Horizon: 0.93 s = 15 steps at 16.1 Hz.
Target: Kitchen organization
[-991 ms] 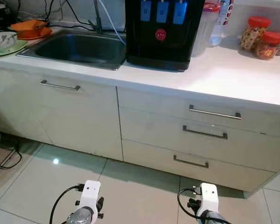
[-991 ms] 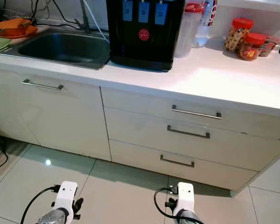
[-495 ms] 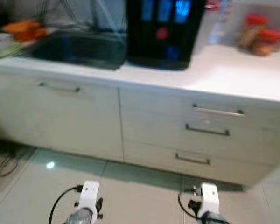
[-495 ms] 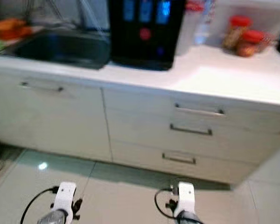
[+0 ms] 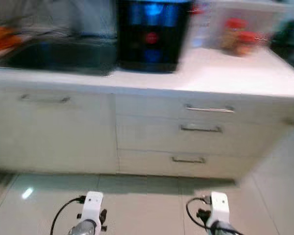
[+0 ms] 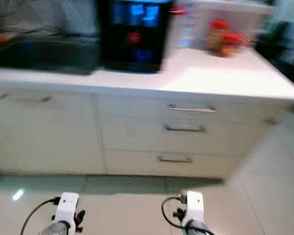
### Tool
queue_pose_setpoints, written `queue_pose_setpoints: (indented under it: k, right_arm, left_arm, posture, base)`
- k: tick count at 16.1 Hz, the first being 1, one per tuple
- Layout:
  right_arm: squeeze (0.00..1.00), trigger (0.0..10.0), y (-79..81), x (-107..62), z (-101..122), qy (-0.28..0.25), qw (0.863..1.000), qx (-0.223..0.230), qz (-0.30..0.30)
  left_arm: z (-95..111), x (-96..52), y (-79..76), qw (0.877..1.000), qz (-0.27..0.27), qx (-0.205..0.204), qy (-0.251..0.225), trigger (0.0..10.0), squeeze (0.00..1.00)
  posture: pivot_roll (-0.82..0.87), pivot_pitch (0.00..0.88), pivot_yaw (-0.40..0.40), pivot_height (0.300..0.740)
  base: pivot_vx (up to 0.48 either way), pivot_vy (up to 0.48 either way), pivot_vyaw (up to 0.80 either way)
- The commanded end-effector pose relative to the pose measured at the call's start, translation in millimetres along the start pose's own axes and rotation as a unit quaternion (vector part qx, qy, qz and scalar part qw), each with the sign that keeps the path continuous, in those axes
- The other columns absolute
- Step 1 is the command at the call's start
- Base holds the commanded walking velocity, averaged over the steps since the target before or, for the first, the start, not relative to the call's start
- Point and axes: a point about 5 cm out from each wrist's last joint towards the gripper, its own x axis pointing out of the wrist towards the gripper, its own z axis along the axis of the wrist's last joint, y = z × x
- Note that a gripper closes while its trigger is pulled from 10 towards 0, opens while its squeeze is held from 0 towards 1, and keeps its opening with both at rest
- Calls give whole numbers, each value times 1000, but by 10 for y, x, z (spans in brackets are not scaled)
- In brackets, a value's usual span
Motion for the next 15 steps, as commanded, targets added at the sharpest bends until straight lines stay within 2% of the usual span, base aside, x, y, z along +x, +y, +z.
queue_pose_setpoints:
  k: [1, 15]
  right_arm:
    - [0, 10000, -67, -17, -39, 7, 1000, 5, -10]
    - [0, 10000, -61, -19, -54, 8, 1000, 7, -8]
  left_arm:
    - [21, 7, -26, 1000, 2, -6, -3, 10000, 0]
    - [-8, -2, 1, 1000, 7, -7, 0, 10000, 0]
  posture:
    - [134, 0, -4, 740]
    - [137, 0, 0, 740]
  base:
    - [0, 296, 0]
    - [0, 295, 0]
